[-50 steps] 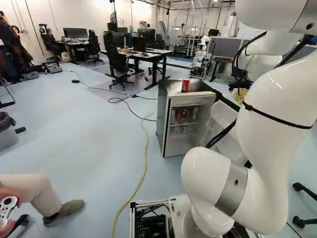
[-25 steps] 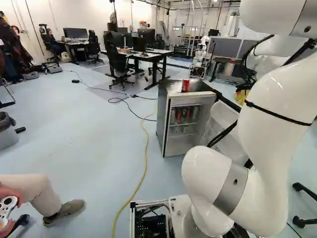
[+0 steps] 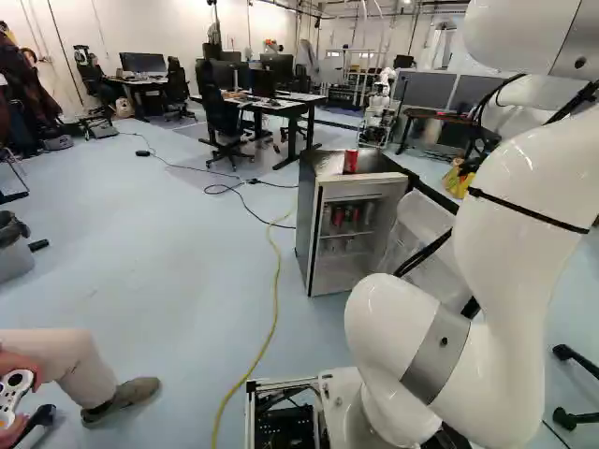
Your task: Grab a drink from the fridge
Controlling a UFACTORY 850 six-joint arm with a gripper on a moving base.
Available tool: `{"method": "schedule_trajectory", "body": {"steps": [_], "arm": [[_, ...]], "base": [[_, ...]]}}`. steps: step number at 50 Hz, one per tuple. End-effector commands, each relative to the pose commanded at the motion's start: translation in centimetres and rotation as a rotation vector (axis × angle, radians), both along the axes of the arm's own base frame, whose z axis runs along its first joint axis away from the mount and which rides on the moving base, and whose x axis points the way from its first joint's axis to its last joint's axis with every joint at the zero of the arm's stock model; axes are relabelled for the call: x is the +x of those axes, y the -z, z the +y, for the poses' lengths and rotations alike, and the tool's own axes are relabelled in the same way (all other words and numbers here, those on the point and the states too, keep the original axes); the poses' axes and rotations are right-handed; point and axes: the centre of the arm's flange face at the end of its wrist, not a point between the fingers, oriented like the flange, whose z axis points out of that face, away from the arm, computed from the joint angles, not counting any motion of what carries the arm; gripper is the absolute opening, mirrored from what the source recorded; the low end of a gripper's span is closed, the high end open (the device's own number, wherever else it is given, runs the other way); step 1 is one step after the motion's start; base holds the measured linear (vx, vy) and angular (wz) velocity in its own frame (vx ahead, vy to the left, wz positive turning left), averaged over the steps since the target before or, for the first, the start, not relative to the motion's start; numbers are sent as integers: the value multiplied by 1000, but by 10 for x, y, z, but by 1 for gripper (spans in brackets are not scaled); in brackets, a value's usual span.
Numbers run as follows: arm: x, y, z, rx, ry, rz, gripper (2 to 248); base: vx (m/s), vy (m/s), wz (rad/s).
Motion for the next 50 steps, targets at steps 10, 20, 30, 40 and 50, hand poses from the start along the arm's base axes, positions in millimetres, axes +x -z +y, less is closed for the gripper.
{"method": "schedule_trajectory", "body": {"steps": [10, 20, 30, 40, 50], "arm": [[0, 2, -16, 33, 20, 0, 247], [-1, 4, -31, 66, 39, -2, 247], [-1, 9, -47, 102, 56, -2, 247], [1, 22, -64, 148, 72, 4, 247], [2, 38, -82, 196, 87, 10, 247]], "base": [[0, 0, 0], [0, 0, 0], [0, 0, 0], [0, 0, 0], [0, 0, 0]]}}
